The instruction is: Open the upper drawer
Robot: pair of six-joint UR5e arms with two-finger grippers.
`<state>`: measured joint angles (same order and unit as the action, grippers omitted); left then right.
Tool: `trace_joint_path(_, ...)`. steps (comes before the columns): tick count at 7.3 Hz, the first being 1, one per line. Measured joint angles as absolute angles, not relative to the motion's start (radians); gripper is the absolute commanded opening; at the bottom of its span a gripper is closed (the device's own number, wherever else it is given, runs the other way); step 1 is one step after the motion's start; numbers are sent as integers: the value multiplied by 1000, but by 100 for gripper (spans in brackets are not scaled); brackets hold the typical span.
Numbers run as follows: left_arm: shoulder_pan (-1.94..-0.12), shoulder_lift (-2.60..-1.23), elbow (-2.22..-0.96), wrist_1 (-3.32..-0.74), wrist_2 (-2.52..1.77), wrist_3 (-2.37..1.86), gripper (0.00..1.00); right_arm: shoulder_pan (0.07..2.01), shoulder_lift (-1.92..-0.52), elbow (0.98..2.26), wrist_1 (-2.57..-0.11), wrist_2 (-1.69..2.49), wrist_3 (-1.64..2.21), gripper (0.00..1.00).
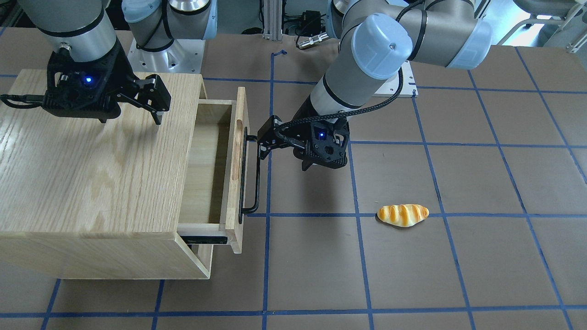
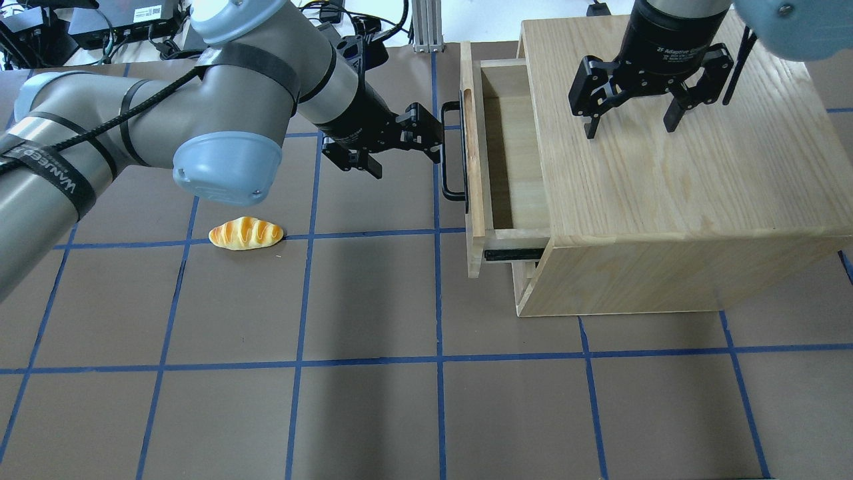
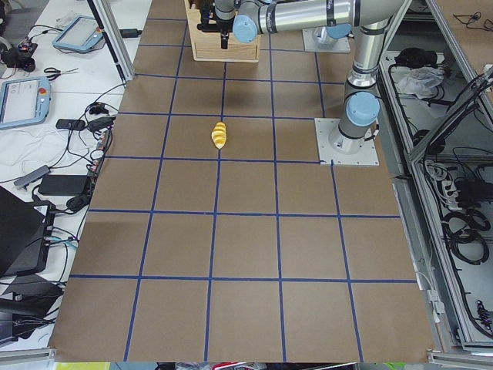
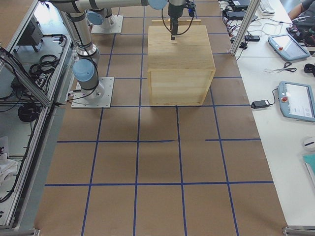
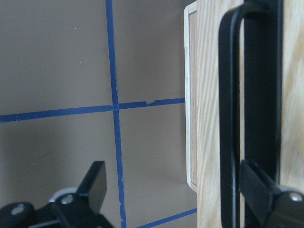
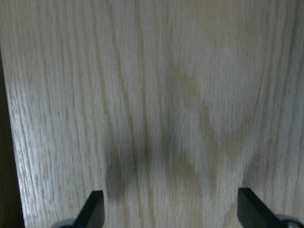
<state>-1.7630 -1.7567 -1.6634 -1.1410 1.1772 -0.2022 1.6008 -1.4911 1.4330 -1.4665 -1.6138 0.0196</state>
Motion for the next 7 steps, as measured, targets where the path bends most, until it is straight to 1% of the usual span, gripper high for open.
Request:
trace_joint_path(1, -1754, -1746, -1657, -1168, 1185, -193, 100, 1601, -1491, 1433, -1466, -1614, 20, 100)
trace_joint_path(3, -1693, -1684, -1628, -1336, 1263, -106, 100, 1601, -1491, 1433, -1467, -1614, 20, 100)
trace_joint_path(5, -1601, -1612, -1553, -1548, 1393, -1, 100, 1601, -1491, 1433, -1466, -1614, 20, 100)
trace_joint_path(7, -1568, -1557, -1508, -1653, 1577, 23, 100, 1601, -1491, 1433, -1467, -1614, 20, 100)
